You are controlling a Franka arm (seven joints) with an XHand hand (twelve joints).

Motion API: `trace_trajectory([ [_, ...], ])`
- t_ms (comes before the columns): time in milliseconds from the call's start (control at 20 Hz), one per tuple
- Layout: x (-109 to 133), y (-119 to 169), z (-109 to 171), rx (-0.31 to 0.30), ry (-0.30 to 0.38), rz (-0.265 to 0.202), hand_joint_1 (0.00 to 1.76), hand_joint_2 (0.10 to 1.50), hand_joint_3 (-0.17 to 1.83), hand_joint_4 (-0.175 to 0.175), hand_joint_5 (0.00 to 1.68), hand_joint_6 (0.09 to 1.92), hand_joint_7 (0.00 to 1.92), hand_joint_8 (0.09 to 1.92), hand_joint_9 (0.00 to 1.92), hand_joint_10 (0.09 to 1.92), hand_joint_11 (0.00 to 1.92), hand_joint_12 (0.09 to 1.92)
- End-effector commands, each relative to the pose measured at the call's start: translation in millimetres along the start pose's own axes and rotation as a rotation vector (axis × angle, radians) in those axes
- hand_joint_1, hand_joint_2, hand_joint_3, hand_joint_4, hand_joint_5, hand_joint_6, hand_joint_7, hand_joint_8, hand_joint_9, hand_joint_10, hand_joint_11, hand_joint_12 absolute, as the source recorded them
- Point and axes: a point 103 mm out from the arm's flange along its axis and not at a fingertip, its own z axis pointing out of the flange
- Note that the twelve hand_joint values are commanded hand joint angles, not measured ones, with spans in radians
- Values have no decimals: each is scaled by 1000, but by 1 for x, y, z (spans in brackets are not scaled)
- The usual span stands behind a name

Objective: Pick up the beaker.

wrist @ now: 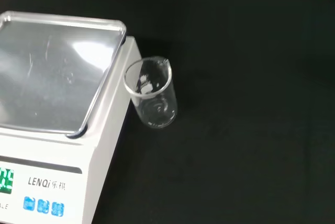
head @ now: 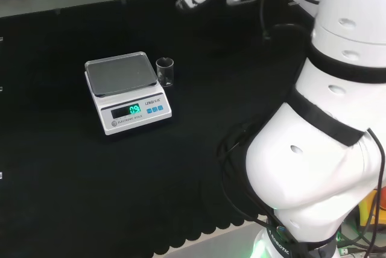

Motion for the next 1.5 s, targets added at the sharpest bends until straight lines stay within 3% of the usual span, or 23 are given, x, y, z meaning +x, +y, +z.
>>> trace_trajectory([
  [50,19,42,18,34,-22,-48,529,845,103,-63,224,87,11,791,0,906,208,1468],
  [700,13,93,60,134,0,-27,551,842,103,-65,223,87,15,799,0,953,227,1459],
  [1500,2,99,105,257,-12,-16,600,838,103,-68,221,87,16,804,1,969,231,1456],
])
